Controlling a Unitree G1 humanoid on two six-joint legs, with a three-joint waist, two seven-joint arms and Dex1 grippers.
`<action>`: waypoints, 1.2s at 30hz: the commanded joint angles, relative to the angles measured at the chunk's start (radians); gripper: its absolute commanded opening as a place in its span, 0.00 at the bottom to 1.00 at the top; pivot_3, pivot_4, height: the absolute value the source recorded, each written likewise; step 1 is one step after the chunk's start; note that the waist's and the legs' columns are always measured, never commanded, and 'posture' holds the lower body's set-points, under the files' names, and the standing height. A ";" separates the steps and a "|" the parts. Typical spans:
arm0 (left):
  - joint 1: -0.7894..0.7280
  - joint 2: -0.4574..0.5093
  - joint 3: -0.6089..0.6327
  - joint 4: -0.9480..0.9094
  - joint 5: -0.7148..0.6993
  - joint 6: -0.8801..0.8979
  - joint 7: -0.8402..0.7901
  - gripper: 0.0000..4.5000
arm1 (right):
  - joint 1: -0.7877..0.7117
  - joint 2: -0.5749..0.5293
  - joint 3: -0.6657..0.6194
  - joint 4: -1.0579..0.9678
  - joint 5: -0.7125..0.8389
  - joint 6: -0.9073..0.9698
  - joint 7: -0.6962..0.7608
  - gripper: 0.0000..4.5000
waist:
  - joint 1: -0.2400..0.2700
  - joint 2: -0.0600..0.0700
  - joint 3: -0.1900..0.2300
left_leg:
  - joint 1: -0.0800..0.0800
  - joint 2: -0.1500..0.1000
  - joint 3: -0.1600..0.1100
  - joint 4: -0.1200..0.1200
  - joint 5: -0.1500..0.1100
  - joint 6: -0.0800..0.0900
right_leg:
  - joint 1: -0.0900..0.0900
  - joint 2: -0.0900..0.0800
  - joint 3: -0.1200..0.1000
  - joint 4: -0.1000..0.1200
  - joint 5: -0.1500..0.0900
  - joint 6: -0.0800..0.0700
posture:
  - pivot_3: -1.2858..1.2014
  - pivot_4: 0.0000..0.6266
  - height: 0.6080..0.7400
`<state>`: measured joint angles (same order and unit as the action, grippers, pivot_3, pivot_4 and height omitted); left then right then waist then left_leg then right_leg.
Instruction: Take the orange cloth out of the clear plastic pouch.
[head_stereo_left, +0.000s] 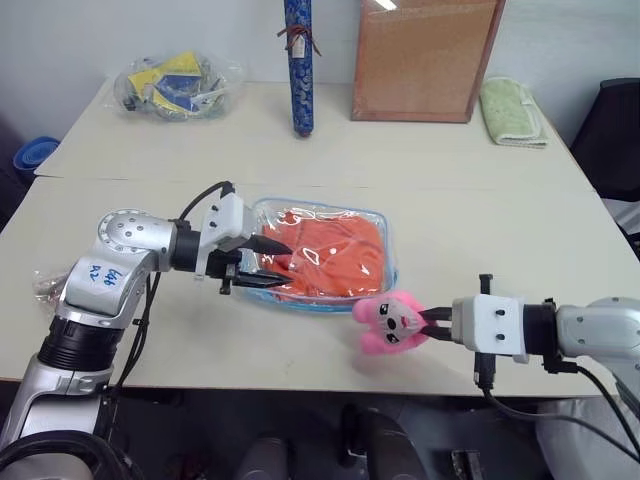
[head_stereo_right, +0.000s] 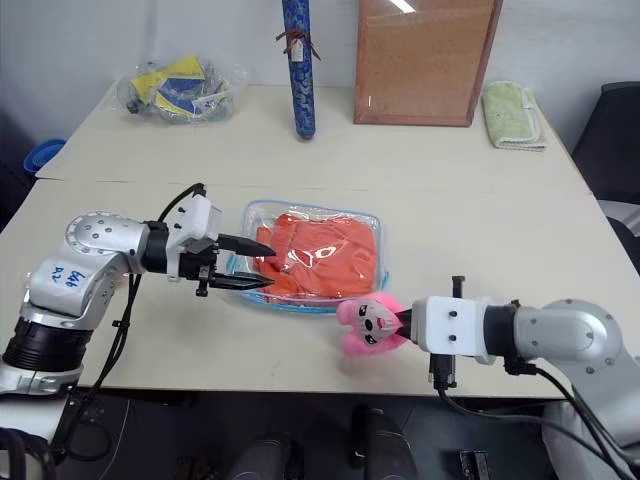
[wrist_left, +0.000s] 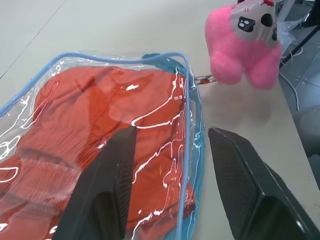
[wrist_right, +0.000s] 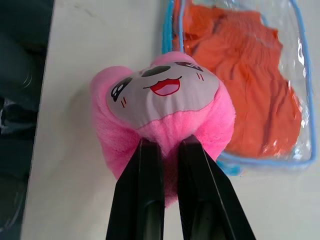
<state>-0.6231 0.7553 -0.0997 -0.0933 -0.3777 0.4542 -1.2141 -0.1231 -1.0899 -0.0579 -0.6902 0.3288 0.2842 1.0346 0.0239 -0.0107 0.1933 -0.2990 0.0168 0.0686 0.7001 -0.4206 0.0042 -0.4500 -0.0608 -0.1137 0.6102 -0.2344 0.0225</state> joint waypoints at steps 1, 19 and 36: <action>-0.026 -0.014 -0.014 -0.007 0.002 -0.018 -0.012 0.54 | -0.113 0.036 0.106 0.062 -0.076 -0.124 0.053 0.06 | -0.001 0.000 0.000 | 0.000 0.000 0.000 0.000 0.000 0.000 | 0.000 0.000 0.000 0.000 0.000 0.000 | 0.52 0.24 1.00; -0.159 -0.186 -0.250 0.078 0.043 0.017 -0.150 0.54 | -0.314 0.155 0.325 0.395 -0.453 -0.722 0.078 0.06 | -0.004 0.000 0.000 | -0.001 0.001 -0.002 0.005 0.000 0.000 | -0.001 -0.001 -0.005 0.004 0.001 0.000 | 0.52 0.24 1.00; -0.166 -0.304 -0.349 0.144 0.204 -0.033 -0.062 0.54 | -0.275 0.164 0.304 0.332 -0.538 -0.718 0.019 0.36 | 0.000 0.000 0.000 | 0.000 0.000 -0.003 0.007 0.000 0.000 | 0.000 -0.001 -0.004 0.005 0.001 0.000 | 0.52 0.24 1.00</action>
<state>-0.7857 0.4561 -0.4257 0.0785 -0.1871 0.4244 -1.2731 -0.3992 -0.9301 0.2702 -0.3169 -0.2134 -0.4334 1.0732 0.0239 -0.0104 0.1934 -0.2994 0.0171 0.0659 0.7070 -0.4202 0.0040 -0.4504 -0.0621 -0.1180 0.6155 -0.2338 0.0229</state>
